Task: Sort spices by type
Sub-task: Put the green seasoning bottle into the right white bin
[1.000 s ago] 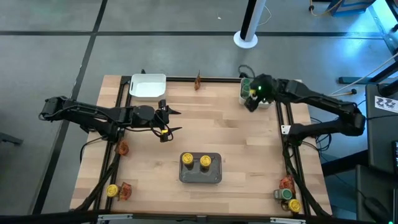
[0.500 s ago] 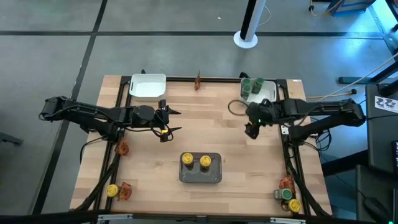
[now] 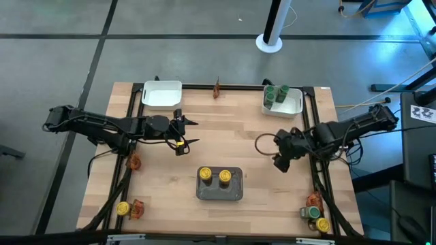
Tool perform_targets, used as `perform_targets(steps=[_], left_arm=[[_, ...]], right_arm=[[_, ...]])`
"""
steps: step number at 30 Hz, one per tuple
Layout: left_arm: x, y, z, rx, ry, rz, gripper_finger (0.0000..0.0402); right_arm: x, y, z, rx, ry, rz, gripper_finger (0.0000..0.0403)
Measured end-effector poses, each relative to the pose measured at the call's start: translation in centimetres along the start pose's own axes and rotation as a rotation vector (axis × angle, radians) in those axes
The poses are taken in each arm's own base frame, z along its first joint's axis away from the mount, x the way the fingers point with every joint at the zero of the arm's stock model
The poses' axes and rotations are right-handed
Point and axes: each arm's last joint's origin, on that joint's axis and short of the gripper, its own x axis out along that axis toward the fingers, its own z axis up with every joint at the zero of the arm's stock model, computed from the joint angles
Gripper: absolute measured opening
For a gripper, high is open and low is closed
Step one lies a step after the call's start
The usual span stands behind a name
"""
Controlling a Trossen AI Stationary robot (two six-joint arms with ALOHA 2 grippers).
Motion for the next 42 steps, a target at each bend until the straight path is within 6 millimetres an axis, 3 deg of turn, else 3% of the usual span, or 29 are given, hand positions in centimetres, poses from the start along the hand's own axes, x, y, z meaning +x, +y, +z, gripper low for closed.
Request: perform_targets(steps=[8,21,33,42], left_arm=[[0.0,0.0,0.0,-0.007,0.000,0.000,0.0294],[0.0,0.0,0.2,-0.001,-0.024,0.004,0.0294],[0.0,0.1,0.7,0.038,-0.072,0.013,0.0294],[-0.1,0.2,1.2,0.058,-0.117,0.024,0.0294]], right_arm=[[-0.7,1.7,-2.4,0.080,0.040,0.058,0.0314],[-1.1,3.0,-4.6,0.148,0.085,0.089,0.0314],[1.8,5.5,-6.3,0.022,0.150,-0.025,0.0314],[3.5,6.2,-6.8,-0.132,0.248,-0.079,0.0314]])
